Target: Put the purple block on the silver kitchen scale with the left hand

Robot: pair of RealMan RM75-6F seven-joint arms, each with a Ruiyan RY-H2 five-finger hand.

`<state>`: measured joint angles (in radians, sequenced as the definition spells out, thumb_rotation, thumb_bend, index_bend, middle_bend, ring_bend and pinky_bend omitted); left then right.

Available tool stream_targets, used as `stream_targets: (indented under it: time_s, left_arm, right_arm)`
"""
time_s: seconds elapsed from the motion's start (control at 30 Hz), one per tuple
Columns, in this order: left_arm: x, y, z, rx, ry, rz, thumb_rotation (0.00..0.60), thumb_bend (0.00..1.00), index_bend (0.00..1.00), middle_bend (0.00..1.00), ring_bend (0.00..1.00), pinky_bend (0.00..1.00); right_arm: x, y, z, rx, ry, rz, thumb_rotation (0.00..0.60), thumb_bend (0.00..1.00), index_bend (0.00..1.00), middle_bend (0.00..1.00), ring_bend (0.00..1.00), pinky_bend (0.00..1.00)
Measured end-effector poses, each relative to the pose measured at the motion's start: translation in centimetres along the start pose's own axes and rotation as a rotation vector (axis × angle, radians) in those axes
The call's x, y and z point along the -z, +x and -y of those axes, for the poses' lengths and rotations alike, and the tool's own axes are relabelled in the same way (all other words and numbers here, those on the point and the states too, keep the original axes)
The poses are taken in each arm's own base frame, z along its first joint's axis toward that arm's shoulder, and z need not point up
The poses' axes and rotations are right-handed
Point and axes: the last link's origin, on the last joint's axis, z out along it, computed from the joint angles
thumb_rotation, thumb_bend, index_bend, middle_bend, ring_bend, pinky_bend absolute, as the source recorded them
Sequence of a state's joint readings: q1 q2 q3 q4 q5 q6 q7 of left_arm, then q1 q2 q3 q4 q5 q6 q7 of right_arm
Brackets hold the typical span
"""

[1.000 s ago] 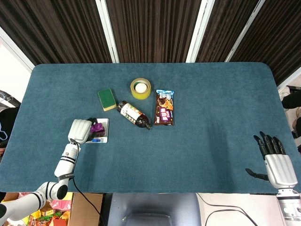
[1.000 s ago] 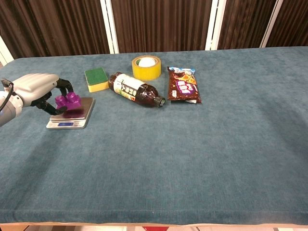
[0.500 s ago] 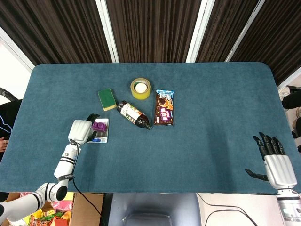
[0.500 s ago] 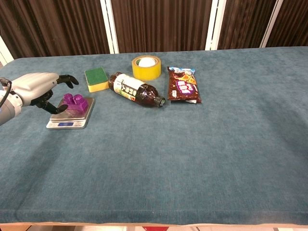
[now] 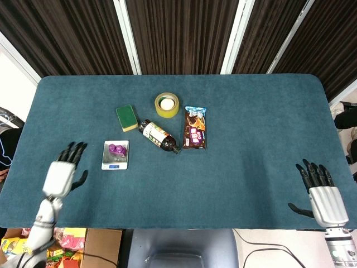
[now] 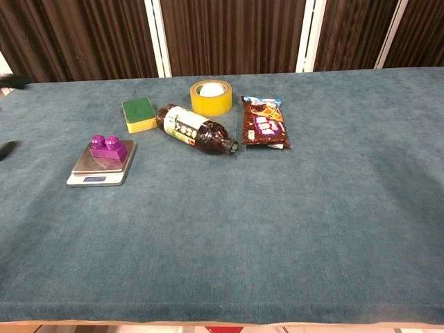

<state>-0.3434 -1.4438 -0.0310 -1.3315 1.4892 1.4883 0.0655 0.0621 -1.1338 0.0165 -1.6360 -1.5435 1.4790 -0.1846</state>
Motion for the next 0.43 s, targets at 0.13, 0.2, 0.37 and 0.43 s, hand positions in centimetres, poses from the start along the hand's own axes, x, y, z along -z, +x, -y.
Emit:
stream_targets:
  time_s: [0.13, 0.2, 0.37, 0.43]
  left_arm:
    - [4.9, 1.2, 0.8, 0.022, -0.016, -0.016, 0.600, 0.38, 0.00, 0.03, 0.00, 0.12]
    - [6.3, 1.7, 0.8, 0.030, -0.041, 0.000, 0.600, 0.38, 0.00, 0.03, 0.00, 0.12]
    - [7.3, 1.9, 1.4, 0.033, -0.019, 0.062, 0.600, 0.38, 0.00, 0.01, 0.00, 0.10]
    - [7.1, 1.9, 1.5, 0.037, -0.011, 0.081, 0.600, 0.38, 0.00, 0.02, 0.00, 0.10]
  right_arm:
    - [0.0, -0.3, 0.5, 0.010, 0.012, 0.004, 0.600, 0.15, 0.00, 0.00, 0.00, 0.00]
    - [0.2, -0.5, 0.9, 0.017, 0.024, 0.007, 0.600, 0.15, 0.00, 0.00, 0.00, 0.00]
    - [0.5, -0.8, 1.2, 0.032, 0.039, 0.008, 0.600, 0.15, 0.00, 0.00, 0.00, 0.00]
    - [0.6, -0.8, 1.1, 0.035, 0.036, 0.006, 0.600, 0.15, 0.00, 0.00, 0.00, 0.00]
